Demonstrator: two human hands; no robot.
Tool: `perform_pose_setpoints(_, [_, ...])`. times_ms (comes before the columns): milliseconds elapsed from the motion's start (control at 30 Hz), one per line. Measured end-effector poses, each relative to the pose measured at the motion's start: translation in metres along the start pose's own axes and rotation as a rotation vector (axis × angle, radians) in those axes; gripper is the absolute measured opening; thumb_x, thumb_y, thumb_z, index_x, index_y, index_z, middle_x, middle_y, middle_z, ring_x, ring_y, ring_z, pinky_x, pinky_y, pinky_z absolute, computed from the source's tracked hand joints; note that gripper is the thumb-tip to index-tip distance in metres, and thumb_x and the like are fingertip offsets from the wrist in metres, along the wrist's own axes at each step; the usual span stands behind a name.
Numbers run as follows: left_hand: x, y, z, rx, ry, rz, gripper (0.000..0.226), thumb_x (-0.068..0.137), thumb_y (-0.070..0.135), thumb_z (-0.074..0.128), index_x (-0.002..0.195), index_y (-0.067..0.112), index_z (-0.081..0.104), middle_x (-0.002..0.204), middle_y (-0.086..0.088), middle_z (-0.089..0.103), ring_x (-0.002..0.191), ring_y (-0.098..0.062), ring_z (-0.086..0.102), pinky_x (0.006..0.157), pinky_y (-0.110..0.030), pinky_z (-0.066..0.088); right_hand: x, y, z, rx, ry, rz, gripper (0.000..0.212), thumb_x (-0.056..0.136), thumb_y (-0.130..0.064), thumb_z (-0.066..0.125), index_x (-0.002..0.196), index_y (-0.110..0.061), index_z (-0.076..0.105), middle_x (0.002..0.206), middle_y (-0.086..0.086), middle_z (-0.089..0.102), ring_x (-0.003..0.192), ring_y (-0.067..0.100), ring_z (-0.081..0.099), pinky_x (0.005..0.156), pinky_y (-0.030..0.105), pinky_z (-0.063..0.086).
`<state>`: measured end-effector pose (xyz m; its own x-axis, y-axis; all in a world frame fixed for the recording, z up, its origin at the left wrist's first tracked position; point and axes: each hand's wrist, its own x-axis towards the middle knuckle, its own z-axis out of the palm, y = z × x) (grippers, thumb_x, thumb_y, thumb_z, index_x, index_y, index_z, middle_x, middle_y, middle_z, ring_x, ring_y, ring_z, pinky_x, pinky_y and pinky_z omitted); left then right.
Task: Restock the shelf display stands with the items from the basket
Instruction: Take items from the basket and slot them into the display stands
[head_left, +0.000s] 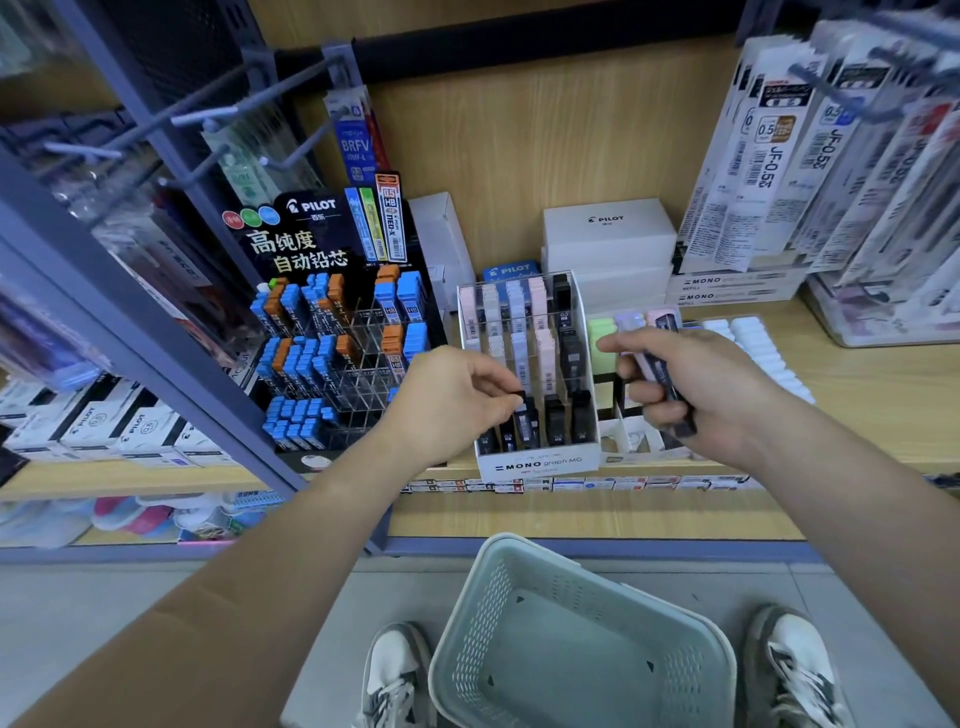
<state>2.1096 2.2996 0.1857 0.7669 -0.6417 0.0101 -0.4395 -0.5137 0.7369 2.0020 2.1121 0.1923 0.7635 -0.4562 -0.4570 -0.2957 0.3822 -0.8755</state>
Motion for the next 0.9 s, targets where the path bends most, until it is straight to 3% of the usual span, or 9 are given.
perform_pose_setpoints(133, [-0.001,-0.003,0.008,0.081,-0.016,0.029,0.009,0.079,0.015,0.075,0.088,0.017,0.075,0.078,0.006,0.07,0.071,0.001,0.064,0.07,-0.007,0.05,-0.003,0.003,-0.001,-0.054,-0.028,0.008,0.017,0.089,-0.014,0.064,0.103,-0.006,0.068,0.069,0.003,0.054,0.046,0.009,0.036,0.031,0.016,0.02])
perform_pose_setpoints(267, [-0.001,0.0,0.015,0.164,-0.028,0.056,0.011,0.082,0.019,0.073,0.093,0.016,0.075,0.082,0.005,0.07,0.076,-0.003,0.064,0.076,-0.013,0.052,-0.007,0.004,0.002,-0.087,-0.057,0.027,0.017,0.09,-0.016,0.063,0.104,-0.006,0.068,0.067,0.002,0.054,0.046,0.009,0.038,0.033,0.015,0.02])
perform_pose_setpoints(467, [0.001,0.003,0.019,0.33,0.006,0.194,0.015,0.085,0.021,0.07,0.098,0.016,0.075,0.084,0.006,0.063,0.074,-0.007,0.052,0.076,-0.019,0.045,-0.007,0.007,0.004,-0.205,-0.117,0.064,0.023,0.092,-0.034,0.064,0.107,-0.017,0.069,0.057,-0.002,0.05,0.041,0.007,0.033,0.034,0.015,0.019])
perform_pose_setpoints(600, [0.001,0.001,0.017,0.305,-0.004,0.149,0.011,0.083,0.019,0.071,0.093,0.015,0.074,0.076,0.01,0.063,0.064,0.002,0.053,0.063,-0.002,0.04,-0.009,0.006,0.003,-0.212,-0.124,0.055,0.026,0.091,-0.03,0.065,0.109,-0.011,0.067,0.057,-0.001,0.049,0.041,0.008,0.032,0.033,0.016,0.019])
perform_pose_setpoints(767, [0.004,0.005,0.005,0.317,-0.072,0.115,0.01,0.078,0.018,0.074,0.088,0.016,0.073,0.071,0.01,0.064,0.062,0.002,0.055,0.068,-0.01,0.048,-0.01,0.006,0.002,-0.216,-0.132,0.052,0.027,0.091,-0.025,0.065,0.111,-0.007,0.066,0.058,0.0,0.049,0.042,0.008,0.033,0.032,0.016,0.02])
perform_pose_setpoints(900, [0.004,0.005,-0.01,0.337,-0.098,0.098,0.008,0.076,0.015,0.075,0.083,0.018,0.074,0.071,0.01,0.067,0.06,0.006,0.055,0.058,-0.002,0.041,-0.009,0.006,0.002,-0.22,-0.144,0.056,0.028,0.091,-0.025,0.066,0.112,-0.007,0.066,0.059,0.0,0.049,0.044,0.008,0.033,0.032,0.016,0.021])
